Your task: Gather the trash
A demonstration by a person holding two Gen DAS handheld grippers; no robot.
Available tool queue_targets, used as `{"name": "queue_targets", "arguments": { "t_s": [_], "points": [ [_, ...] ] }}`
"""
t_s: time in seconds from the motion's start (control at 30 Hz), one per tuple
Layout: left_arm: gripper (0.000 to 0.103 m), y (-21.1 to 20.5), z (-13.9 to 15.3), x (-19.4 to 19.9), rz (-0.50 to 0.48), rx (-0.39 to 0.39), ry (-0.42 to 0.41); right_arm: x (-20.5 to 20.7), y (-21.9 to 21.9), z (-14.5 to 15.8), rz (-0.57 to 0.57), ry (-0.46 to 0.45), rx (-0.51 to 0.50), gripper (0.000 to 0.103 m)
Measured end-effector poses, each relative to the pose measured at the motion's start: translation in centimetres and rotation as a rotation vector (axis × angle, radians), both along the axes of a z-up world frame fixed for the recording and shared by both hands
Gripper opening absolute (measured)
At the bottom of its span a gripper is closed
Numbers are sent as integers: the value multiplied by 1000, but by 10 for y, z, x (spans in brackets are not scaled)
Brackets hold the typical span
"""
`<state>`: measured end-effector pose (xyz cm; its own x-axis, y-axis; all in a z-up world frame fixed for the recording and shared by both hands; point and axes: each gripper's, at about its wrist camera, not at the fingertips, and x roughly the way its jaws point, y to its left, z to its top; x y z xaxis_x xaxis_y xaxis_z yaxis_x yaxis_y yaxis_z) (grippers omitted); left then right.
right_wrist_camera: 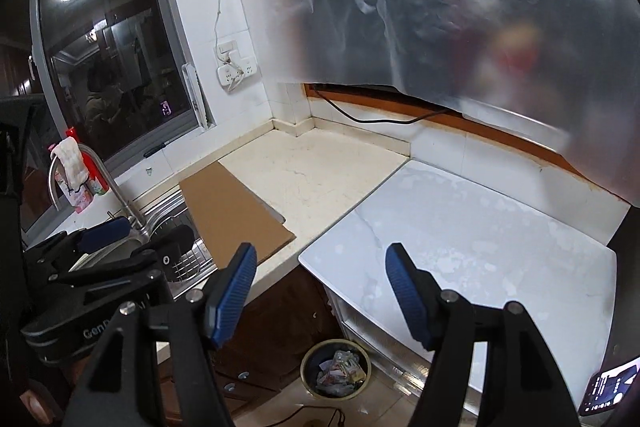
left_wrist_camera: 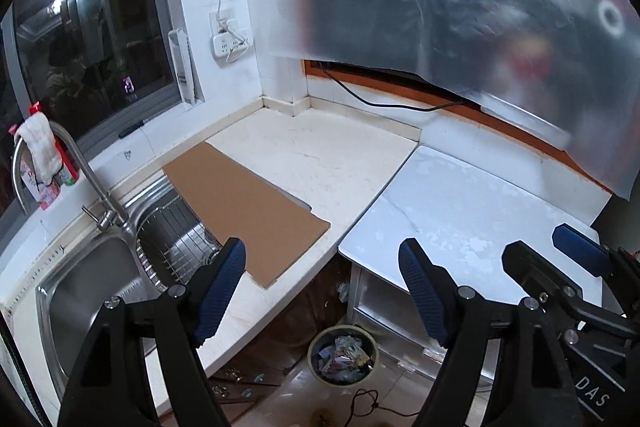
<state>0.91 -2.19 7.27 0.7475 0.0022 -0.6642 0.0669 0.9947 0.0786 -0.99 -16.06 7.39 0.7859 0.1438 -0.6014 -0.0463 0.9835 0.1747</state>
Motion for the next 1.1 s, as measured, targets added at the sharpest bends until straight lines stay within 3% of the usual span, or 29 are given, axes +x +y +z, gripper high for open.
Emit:
{"name": "queue_targets", "arguments": {
  "t_s": [1.1],
  "points": [
    [78,11,-6,18,-10,-3,25,9,11,-7,-45,18,-12,68]
  ]
}}
